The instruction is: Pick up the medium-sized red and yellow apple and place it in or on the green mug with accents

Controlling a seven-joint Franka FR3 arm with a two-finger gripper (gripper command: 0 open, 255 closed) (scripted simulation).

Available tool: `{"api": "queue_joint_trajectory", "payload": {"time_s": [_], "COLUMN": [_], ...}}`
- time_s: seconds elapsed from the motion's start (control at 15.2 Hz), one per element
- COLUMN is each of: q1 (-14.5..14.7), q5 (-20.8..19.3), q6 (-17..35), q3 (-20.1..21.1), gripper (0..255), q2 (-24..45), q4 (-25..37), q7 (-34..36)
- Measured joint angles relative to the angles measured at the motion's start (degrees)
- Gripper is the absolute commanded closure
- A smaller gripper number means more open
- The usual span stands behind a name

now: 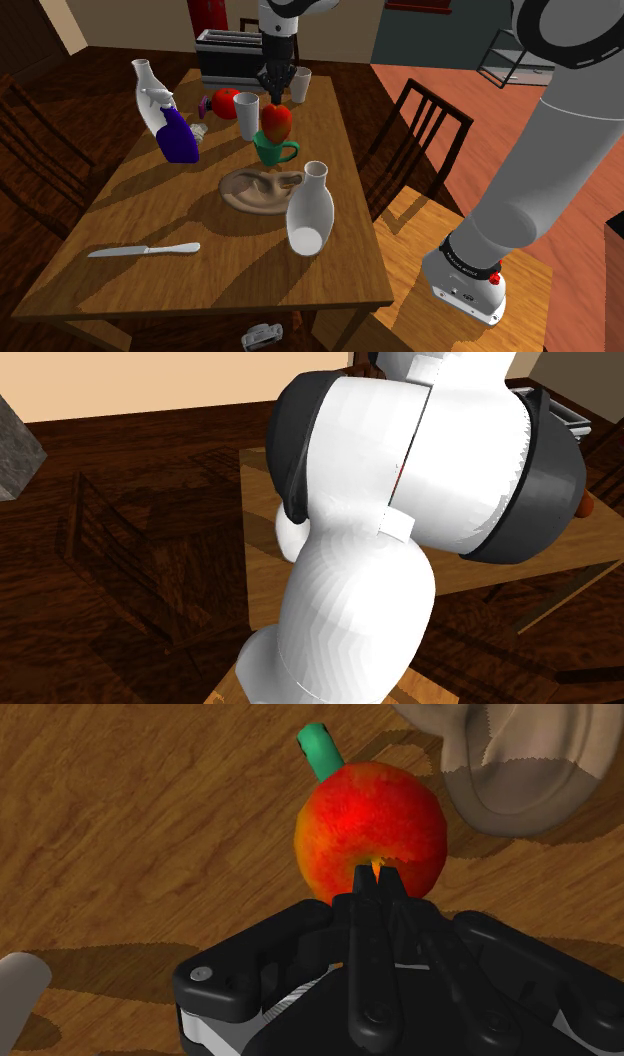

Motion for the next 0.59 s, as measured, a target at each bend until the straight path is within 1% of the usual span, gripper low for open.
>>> {"api": "queue_joint_trajectory", "payload": {"time_s": [0.07,0.46,0.59], "q1": [0.0,0.0,0.0], "q5": [0.0,0.0,0.0], "q6": [0.0,0.0,-2.3], "q3": [0.0,0.0,0.0], "gripper": [0,0,0], "q2": [0.0,0.0,0.0], "q4": [0.0,0.0,2.4], "q7": [0.0,0.0,0.0]}}
